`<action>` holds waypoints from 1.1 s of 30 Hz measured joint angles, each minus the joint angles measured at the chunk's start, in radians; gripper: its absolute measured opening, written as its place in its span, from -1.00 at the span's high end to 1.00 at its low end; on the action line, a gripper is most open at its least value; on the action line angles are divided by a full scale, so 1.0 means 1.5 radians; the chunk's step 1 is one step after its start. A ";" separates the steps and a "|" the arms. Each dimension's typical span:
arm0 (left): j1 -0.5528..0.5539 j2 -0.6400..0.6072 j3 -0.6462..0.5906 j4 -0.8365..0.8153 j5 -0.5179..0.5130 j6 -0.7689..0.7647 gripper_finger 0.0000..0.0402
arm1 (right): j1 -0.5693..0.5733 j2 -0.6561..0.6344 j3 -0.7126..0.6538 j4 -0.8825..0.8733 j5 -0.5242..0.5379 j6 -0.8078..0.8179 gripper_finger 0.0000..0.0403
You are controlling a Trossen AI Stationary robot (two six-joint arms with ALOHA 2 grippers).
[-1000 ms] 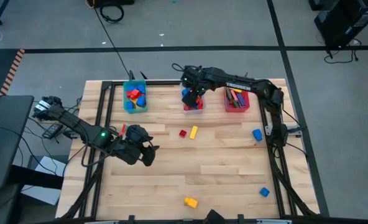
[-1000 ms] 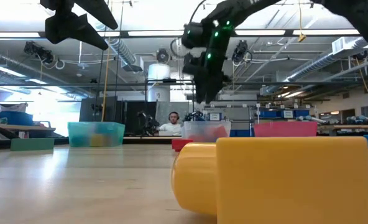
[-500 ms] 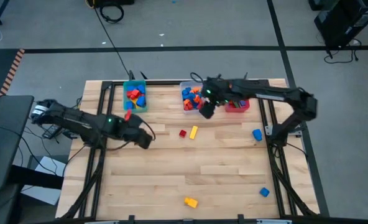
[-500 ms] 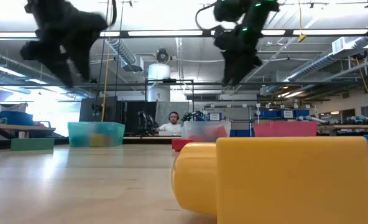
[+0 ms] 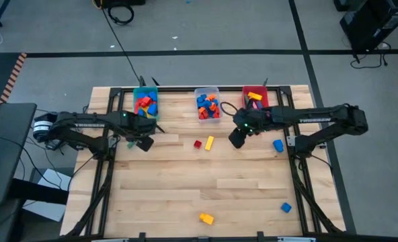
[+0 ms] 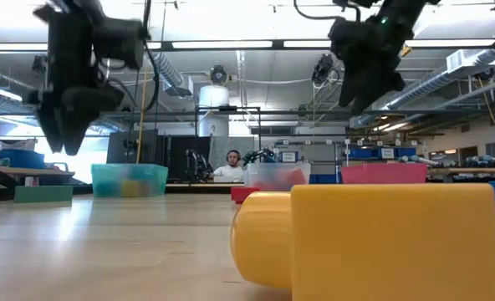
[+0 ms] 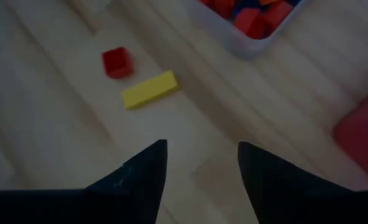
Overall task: Sort blocks by size
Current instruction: Put the light blue block into the red bin
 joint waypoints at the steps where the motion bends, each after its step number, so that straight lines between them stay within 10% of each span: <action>1: 0.011 0.000 -0.016 0.016 0.004 0.008 -0.29 | 0.008 -0.004 0.000 0.000 0.000 0.008 -0.05; 15: 0.078 0.000 -0.160 0.139 0.020 0.028 -0.22 | 0.073 -0.034 0.000 0.017 0.000 0.048 -0.04; 27: 0.075 0.001 -0.188 0.200 0.056 0.028 0.69 | 0.126 -0.047 0.000 0.006 0.023 0.070 -0.04; 33: 0.049 -0.001 -0.120 0.251 0.076 0.010 0.74 | 0.145 -0.130 0.000 -0.017 0.099 0.083 0.00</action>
